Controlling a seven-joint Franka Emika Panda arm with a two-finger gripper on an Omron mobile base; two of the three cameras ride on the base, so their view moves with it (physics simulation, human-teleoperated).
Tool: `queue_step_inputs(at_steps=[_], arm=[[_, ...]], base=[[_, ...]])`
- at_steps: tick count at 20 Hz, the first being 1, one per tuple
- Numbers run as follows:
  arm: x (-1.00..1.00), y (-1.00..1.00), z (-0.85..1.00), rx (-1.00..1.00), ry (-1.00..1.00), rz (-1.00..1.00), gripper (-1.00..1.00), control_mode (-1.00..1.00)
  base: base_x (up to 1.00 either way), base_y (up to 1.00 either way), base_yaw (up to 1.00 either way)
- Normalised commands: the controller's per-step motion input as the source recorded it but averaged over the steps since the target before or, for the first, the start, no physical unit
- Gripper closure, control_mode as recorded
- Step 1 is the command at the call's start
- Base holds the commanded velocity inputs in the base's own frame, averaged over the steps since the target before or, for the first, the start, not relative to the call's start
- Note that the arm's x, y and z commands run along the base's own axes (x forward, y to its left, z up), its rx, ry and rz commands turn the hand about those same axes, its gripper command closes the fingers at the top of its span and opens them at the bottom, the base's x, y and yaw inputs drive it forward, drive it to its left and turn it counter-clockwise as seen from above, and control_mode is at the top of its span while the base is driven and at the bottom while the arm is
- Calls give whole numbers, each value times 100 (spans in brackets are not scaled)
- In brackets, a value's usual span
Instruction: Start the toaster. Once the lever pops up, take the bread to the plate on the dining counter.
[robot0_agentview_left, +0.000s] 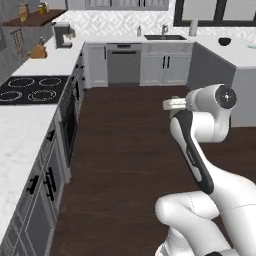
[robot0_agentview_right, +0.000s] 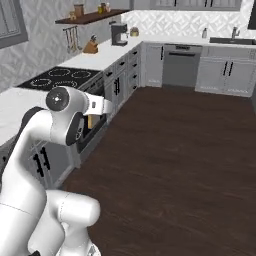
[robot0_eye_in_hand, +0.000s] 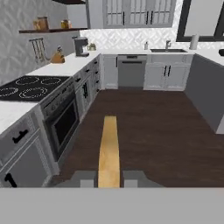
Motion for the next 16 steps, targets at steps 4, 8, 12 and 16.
queue_step_inputs(at_steps=[4,8,12,16], arm=[[0,0,0,0,0,0,100,100],[0,0,0,0,0,0,100,100],[0,0,0,0,0,0,100,100],[0,0,0,0,0,0,100,100]], base=[[4,-85,-63],[24,-84,-58],[78,-89,-43],[98,-61,-38]])
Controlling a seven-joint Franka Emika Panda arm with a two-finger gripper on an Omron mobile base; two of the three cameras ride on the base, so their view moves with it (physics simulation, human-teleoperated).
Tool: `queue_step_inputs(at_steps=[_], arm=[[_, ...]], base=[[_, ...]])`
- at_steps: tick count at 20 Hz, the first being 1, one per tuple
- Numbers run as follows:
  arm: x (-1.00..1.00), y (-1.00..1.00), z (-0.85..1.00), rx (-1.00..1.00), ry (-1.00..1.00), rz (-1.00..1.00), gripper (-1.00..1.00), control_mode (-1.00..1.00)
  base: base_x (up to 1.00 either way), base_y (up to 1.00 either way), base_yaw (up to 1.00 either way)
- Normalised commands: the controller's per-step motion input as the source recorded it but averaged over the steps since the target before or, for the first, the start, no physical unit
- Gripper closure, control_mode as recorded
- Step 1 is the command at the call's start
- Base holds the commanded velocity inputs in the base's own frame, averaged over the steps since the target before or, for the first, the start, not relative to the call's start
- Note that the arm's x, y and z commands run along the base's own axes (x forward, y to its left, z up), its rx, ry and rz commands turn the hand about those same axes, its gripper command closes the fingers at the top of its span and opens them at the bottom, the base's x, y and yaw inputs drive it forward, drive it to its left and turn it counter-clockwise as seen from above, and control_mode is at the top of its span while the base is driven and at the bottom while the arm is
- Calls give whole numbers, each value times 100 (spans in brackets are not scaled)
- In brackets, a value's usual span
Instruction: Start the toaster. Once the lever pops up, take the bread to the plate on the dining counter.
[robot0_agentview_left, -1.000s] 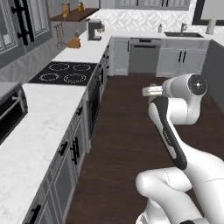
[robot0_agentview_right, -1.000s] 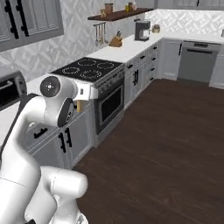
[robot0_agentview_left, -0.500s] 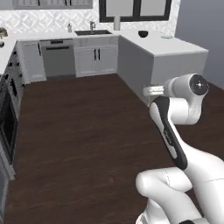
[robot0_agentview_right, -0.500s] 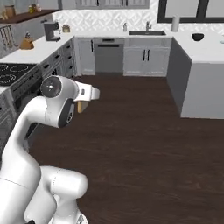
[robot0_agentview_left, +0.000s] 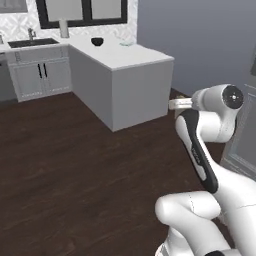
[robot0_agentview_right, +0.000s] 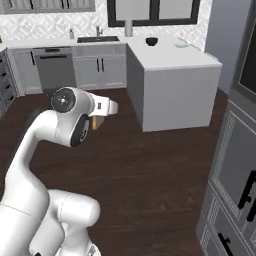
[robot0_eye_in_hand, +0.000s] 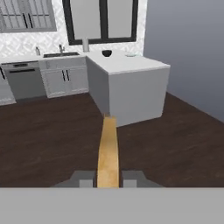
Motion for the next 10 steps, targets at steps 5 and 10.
queue_step_inputs(at_steps=[5,10], arm=[[0,0,0,0,0,0,100,100],[0,0,0,0,0,0,100,100]], base=[[100,-14,-31],[100,0,-30]])
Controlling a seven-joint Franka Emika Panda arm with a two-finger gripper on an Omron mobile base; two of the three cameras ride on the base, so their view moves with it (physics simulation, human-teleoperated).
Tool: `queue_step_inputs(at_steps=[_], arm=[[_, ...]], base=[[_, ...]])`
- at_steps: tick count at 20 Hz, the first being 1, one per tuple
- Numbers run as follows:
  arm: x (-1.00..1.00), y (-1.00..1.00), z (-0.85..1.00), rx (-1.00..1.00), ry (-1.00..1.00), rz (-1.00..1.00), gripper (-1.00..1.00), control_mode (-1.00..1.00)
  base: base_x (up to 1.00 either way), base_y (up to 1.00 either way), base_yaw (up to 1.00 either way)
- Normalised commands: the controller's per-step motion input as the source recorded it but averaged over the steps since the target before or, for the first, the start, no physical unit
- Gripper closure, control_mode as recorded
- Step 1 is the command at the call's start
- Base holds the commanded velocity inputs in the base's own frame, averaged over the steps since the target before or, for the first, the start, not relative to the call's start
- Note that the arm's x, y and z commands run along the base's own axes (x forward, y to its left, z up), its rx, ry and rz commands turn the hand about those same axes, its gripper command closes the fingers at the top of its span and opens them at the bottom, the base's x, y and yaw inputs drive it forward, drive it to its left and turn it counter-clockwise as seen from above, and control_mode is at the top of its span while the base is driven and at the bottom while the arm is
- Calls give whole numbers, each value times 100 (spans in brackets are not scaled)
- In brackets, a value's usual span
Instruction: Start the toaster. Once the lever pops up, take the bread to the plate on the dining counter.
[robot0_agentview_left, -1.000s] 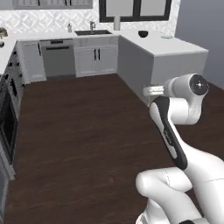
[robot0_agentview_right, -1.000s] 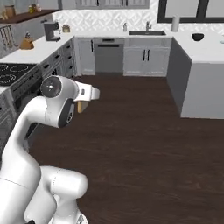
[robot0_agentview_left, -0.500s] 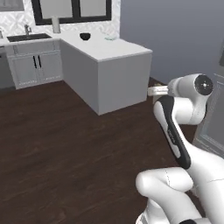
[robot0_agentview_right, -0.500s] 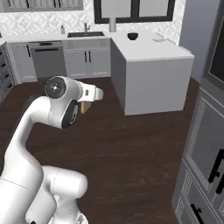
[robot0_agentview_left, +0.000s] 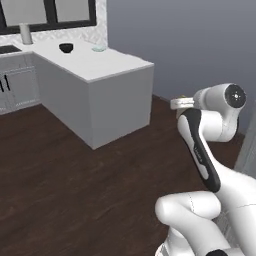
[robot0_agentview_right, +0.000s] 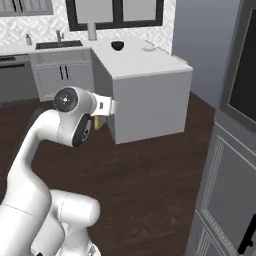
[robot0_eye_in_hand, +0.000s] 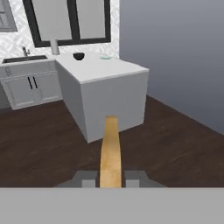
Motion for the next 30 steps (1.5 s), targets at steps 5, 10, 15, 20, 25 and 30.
queue_step_inputs(at_steps=[5,10,15,20,25,30], arm=[[0,0,0,0,0,0,100,100],[0,0,0,0,0,0,100,100],[0,0,0,0,0,0,100,100],[0,0,0,0,0,0,100,100],[0,0,0,0,0,0,100,100],[0,0,0,0,0,0,100,100]], base=[[100,0,-35],[97,-19,-41],[84,-36,-46],[96,-20,-43],[100,6,-37],[100,38,-33]])
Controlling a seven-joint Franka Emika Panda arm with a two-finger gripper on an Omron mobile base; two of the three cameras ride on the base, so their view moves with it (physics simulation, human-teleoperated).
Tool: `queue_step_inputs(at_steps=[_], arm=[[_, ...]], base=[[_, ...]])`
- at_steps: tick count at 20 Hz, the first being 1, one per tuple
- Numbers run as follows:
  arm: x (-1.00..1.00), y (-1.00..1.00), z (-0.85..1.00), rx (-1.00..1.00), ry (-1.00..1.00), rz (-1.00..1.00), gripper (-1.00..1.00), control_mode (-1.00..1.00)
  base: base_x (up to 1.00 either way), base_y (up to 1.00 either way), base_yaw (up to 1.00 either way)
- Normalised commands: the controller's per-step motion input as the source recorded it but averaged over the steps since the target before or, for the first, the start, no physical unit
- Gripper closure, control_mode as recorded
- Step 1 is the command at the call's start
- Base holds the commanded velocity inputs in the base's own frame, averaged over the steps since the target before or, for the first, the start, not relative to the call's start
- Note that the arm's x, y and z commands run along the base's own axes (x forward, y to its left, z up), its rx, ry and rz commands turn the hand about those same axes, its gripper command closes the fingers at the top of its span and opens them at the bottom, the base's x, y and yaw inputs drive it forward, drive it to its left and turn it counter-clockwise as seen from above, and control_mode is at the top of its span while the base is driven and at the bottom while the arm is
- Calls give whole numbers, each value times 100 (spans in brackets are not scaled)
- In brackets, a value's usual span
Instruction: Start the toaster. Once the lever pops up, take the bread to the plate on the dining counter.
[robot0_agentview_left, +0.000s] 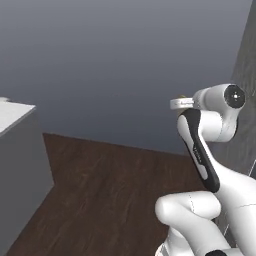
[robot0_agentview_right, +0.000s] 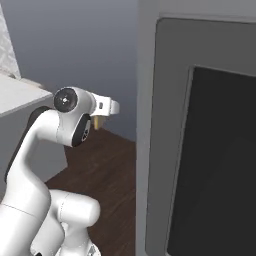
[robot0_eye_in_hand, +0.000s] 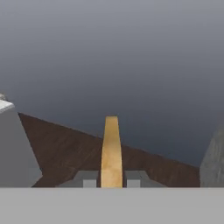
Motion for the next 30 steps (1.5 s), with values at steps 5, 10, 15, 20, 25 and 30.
queue_step_inputs(at_steps=[5,10,15,20,25,30], arm=[[0,0,0,0,0,0,100,100],[0,0,0,0,0,0,100,100],[0,0,0,0,0,0,100,100],[0,0,0,0,0,0,100,100],[0,0,0,0,0,0,100,100],[0,0,0,0,0,0,100,100]], base=[[100,34,-15],[100,5,12],[100,-6,44],[100,-17,46],[100,-49,43],[100,-45,44]])
